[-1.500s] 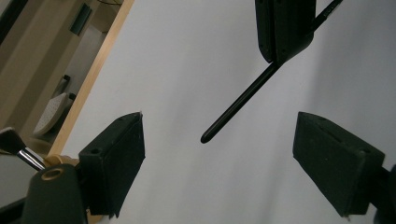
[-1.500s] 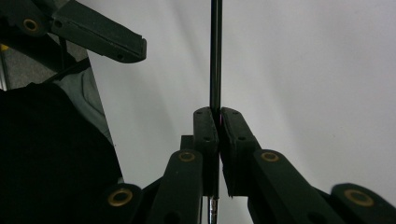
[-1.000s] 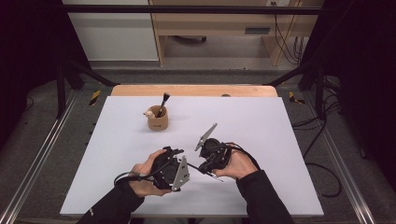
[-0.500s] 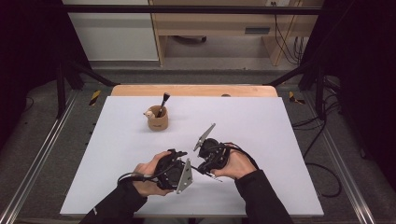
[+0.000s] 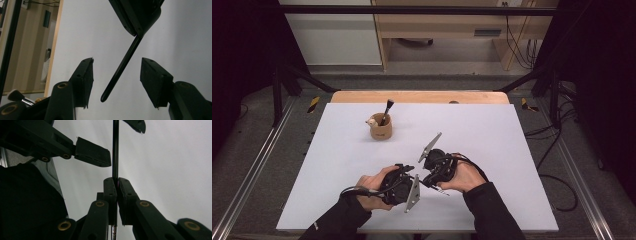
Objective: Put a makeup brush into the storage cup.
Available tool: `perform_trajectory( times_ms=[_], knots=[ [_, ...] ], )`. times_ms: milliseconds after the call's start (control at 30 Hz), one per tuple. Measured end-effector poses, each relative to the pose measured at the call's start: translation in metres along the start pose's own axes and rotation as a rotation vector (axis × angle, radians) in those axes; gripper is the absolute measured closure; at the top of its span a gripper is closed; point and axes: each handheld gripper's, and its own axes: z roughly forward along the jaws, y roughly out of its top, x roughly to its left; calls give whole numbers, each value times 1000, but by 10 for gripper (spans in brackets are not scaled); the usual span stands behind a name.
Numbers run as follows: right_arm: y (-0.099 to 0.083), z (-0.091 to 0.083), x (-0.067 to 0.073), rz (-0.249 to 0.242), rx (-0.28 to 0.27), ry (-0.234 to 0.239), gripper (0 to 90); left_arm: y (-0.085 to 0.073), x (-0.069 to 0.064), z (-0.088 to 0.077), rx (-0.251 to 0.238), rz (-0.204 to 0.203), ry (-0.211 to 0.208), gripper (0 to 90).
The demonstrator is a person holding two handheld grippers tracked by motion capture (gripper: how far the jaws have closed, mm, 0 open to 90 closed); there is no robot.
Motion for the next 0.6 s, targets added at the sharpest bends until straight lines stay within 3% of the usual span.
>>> perform_trajectory(
  times_ms=[600],
  knots=[
    [4,3,3,-15,14,16,855,3,-8,3,14,103,15,638]
  ],
)
